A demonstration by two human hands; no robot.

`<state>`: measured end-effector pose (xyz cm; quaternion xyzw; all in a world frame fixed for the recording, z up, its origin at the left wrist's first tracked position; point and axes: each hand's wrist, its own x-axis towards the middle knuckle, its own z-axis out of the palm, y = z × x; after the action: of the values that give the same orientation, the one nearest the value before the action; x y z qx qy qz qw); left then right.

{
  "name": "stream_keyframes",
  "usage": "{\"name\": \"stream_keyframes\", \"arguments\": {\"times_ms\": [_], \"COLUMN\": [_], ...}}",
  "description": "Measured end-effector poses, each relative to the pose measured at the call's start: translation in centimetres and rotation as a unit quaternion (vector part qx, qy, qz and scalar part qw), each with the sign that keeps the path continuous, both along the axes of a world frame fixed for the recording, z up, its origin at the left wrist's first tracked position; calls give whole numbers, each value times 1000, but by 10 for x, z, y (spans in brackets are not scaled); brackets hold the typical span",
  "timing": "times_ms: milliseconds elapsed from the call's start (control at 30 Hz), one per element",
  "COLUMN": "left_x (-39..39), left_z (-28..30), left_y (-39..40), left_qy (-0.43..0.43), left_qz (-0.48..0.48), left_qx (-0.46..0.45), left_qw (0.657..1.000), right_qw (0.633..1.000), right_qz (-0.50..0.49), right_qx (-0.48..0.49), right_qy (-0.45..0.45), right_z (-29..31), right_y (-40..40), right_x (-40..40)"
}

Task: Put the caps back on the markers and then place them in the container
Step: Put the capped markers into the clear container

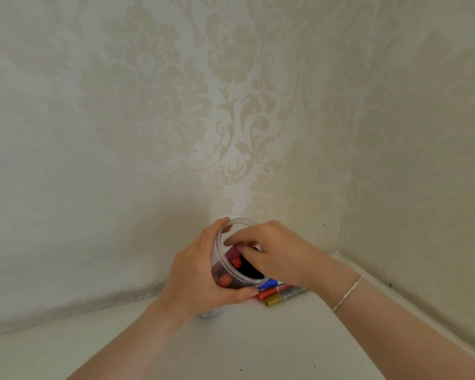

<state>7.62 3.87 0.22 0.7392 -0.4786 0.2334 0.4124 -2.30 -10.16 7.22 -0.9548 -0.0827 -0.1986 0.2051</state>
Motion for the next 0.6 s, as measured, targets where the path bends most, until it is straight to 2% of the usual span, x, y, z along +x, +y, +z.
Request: {"name": "stream_keyframes", "arguments": {"times_ms": [33,67,100,133,167,200,233,267,333,367,433,533,600], "left_x": [1,3,4,6,7,8,9,9,8,8,7,7,8], "left_z": [-1,-2,-3,-4,-5,-5,-6,-6,-6,-5,-5,-5,-5], "left_y": [0,0,1,1,1,2,3,3,3,3,2,0,1], "left_qy": [0,2,3,4,5,8,11,12,9,7,5,2,3], "left_qz": [2,2,0,-1,0,0,-1,0,0,-2,-6,-8,-7], "left_qx": [-1,-4,-8,-11,-13,-15,-17,-17,-13,-12,-13,-13,-14], "left_qw": [1000,1000,1000,1000,1000,1000,1000,1000,1000,1000,1000,1000,1000], "right_qw": [995,973,936,900,891,910,943,964,948,935,933,945,943], "right_qz": [-3,-11,-32,-68,-120,-173,-214,-226,-206,-196,-184,-199,-224], "right_qx": [91,211,321,388,391,338,241,135,-8,-24,-2,30,-19], "right_qy": [-40,-89,-144,-184,-196,-164,-77,47,243,293,309,256,247], "right_z": [3,8,10,10,5,-5,-18,-34,-63,-72,-82,-97,-102], "right_y": [-1,-6,-16,-30,-45,-62,-76,-89,-105,-109,-111,-117,-118], "right_x": [-2,-2,-1,1,4,9,12,14,12,8,1,0,1]}}
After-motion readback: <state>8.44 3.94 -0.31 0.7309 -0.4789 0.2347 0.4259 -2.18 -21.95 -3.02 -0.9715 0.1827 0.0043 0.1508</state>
